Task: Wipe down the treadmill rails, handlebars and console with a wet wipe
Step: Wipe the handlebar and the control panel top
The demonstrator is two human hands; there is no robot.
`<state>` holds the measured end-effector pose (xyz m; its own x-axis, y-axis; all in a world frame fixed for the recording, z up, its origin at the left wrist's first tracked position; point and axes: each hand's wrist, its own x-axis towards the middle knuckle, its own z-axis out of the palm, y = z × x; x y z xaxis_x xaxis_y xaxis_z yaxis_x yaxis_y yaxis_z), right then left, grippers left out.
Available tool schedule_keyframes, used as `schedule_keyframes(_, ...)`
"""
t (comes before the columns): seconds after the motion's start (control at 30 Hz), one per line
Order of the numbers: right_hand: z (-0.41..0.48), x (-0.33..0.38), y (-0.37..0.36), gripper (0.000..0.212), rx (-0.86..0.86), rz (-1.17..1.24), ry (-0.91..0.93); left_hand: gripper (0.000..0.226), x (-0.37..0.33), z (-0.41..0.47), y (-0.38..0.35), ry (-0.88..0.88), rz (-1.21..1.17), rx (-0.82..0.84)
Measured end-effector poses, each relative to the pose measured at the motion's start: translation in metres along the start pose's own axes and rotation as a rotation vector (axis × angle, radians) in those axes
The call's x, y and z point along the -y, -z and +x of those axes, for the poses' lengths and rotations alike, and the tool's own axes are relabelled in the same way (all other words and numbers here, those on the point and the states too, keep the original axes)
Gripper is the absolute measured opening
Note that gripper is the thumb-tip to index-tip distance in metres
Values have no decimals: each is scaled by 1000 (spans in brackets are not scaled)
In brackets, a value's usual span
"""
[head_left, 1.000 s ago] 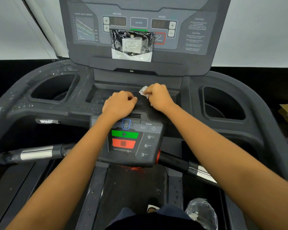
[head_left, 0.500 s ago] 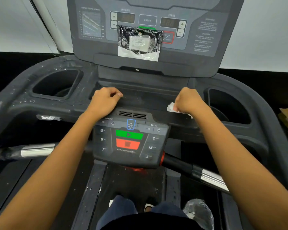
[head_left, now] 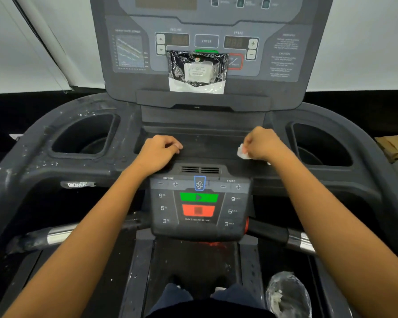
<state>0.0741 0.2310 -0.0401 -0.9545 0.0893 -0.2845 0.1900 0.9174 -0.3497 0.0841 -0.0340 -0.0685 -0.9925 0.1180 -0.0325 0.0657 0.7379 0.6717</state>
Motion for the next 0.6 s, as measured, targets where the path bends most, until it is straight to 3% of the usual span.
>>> schedule_keyframes(0.1,10,-16,2,20,-237,6,-16,20,2,3,-1,-13,12,12)
schedule_keyframes(0.2,2,-19,-6,24,-323,23,28,21,3,3,-3,-27,9,42)
schedule_keyframes(0.5,-29,-26,2,18,-271,-66,-207,22,3,2,-4,-25,-24,36)
schedule_keyframes(0.6,-27,13,-17,28,-195,-52,-140,22,4,2,-3,-21,-39,14)
